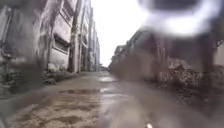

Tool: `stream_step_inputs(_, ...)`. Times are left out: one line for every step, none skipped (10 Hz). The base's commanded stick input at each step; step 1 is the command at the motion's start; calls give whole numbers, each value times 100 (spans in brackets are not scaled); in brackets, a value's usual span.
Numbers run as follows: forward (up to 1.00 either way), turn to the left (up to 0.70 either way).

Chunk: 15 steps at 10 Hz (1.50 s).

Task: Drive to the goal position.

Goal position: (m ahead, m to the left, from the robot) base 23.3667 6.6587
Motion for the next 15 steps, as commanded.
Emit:
stream_step_inputs(50, 2)
stream_step_inputs(50, 2)
stream_step_inputs(50, 2)
stream_step_inputs(50, 2)
stream_step_inputs(50, 2)
stream_step_inputs(50, 2)
stream_step_inputs(50, 2)
stream_step_inputs(50, 2)
stream_step_inputs(50, 2)
stream_step_inputs(50, 2)
stream_step_inputs(50, 2)
stream_step_inputs(50, 2)
stream_step_inputs(50, 2)
stream_step_inputs(50, 2)
stream_step_inputs(50, 2)
